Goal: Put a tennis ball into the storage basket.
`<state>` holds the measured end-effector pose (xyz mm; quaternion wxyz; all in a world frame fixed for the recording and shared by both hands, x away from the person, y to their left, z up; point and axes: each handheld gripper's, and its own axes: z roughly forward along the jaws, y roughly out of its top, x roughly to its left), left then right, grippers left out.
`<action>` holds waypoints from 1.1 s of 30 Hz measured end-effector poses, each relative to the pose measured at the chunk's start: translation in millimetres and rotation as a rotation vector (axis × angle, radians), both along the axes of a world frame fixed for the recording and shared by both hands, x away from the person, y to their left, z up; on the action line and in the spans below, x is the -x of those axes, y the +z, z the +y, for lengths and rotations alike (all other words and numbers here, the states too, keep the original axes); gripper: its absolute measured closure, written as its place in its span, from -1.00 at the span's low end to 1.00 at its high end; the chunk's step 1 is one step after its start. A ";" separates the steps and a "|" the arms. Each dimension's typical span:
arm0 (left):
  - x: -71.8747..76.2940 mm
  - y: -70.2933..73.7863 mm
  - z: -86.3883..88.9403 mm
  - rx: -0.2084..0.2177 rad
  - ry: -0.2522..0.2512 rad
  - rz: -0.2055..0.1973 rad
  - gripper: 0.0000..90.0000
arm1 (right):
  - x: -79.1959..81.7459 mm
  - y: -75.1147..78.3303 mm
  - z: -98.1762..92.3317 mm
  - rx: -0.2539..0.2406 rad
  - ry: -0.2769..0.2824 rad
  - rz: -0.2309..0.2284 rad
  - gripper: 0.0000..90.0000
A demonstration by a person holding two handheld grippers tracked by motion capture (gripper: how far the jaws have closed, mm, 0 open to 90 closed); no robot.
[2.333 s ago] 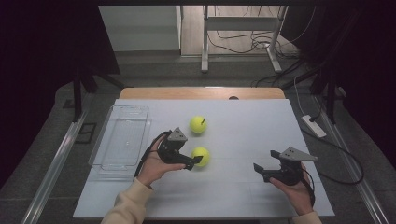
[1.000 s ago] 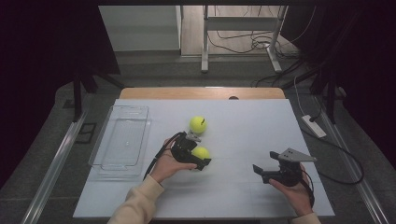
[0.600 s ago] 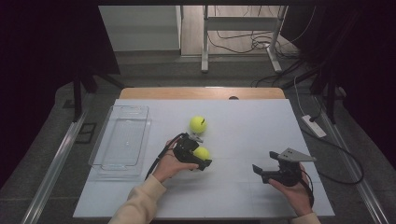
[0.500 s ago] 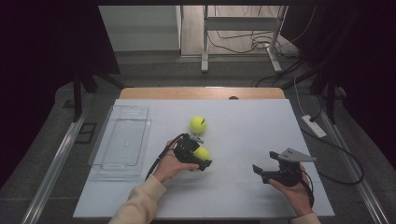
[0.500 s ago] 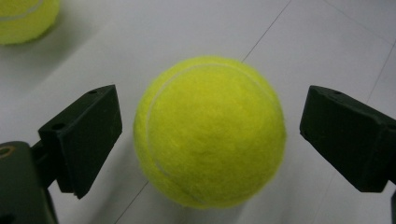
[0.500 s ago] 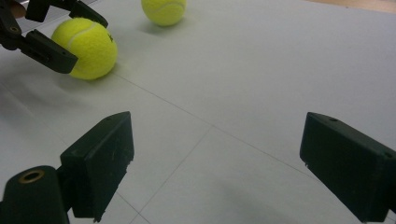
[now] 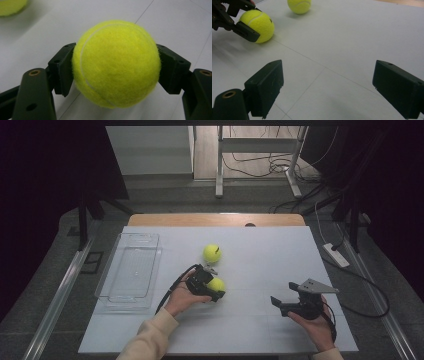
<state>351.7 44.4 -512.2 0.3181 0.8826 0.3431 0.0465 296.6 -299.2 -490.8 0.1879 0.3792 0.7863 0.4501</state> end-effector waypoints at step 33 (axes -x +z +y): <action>15.6 38.8 23.5 0.125 0.041 -0.147 -0.40 | 0.8 0.0 0.1 -0.005 -0.006 -0.001 -0.78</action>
